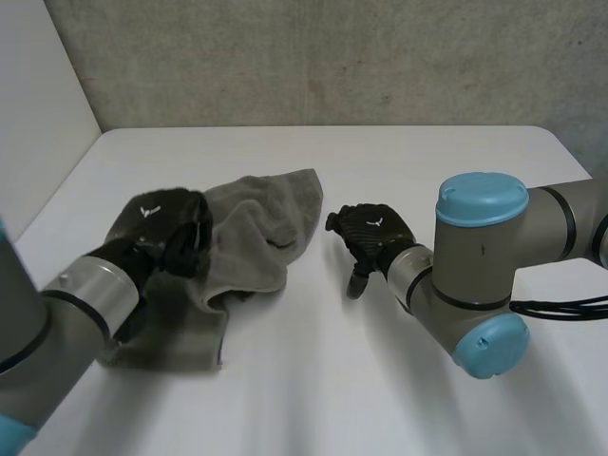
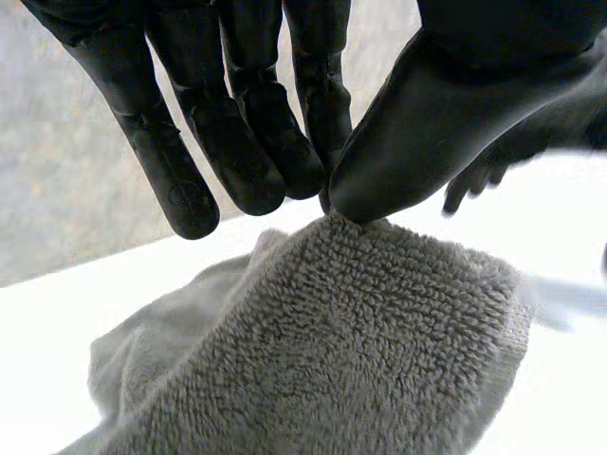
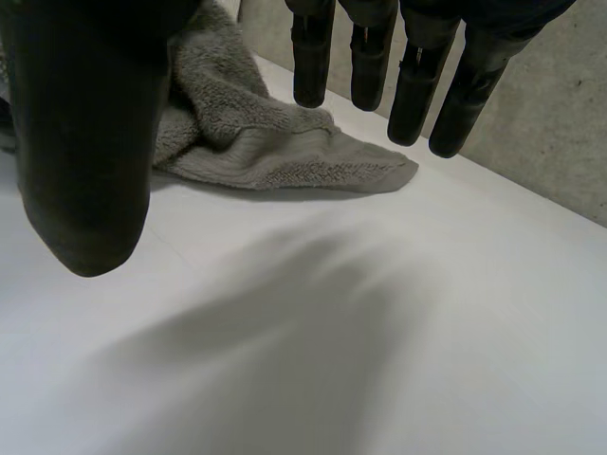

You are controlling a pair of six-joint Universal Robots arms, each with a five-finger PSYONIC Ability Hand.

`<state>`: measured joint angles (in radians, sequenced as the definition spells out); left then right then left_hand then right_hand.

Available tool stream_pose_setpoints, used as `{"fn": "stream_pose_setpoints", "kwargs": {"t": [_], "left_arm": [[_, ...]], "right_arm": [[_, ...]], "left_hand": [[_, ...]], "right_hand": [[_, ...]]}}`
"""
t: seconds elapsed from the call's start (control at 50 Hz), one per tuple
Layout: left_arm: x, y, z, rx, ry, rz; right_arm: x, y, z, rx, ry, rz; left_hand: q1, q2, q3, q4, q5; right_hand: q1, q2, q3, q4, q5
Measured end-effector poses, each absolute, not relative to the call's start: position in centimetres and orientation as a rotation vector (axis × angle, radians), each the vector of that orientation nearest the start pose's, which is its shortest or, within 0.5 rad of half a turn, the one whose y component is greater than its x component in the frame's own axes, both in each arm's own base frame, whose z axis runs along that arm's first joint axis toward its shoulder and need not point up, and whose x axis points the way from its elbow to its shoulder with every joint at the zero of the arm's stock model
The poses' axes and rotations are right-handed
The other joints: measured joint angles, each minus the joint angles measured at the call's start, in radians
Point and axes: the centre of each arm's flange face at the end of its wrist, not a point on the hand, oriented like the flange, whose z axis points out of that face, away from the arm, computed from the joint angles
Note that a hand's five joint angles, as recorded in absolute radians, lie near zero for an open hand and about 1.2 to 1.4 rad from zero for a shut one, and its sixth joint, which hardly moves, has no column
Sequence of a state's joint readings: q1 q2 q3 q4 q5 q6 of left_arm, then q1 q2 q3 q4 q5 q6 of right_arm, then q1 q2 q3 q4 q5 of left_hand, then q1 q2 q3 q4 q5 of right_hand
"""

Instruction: Fold the towel.

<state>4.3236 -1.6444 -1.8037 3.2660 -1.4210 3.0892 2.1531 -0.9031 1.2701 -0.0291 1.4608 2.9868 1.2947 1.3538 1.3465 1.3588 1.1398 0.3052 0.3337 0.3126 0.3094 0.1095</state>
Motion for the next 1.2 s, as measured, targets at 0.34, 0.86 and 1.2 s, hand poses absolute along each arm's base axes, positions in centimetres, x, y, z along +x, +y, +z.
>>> {"fn": "stream_pose_setpoints", "kwargs": {"t": [0.34, 0.86, 1.2], "left_arm": [[-24.8, -16.3, 29.0, 0.628, 2.848, -2.535], [-20.4, -20.0, 23.9, 0.385, 2.996, -2.276], [-21.0, -28.7, 33.9, 0.390, 2.412, -2.846]], "right_arm": [[34.6, -24.5, 14.5, -0.790, 2.126, -1.413], [41.1, -24.2, 11.5, -0.718, 1.985, -1.323], [38.6, -30.6, 38.0, -0.765, 1.301, -2.297]], "left_hand": [[0.002, 0.002, 0.000, 0.000, 0.009], [0.002, 0.004, 0.001, 0.005, 0.009], [0.006, 0.005, 0.002, 0.005, 0.009]], "right_hand": [[-0.024, -0.009, -0.020, -0.015, -0.021], [1.011, 0.982, 1.013, 1.028, 1.041], [1.024, 0.997, 1.030, 1.033, 1.041]]}}
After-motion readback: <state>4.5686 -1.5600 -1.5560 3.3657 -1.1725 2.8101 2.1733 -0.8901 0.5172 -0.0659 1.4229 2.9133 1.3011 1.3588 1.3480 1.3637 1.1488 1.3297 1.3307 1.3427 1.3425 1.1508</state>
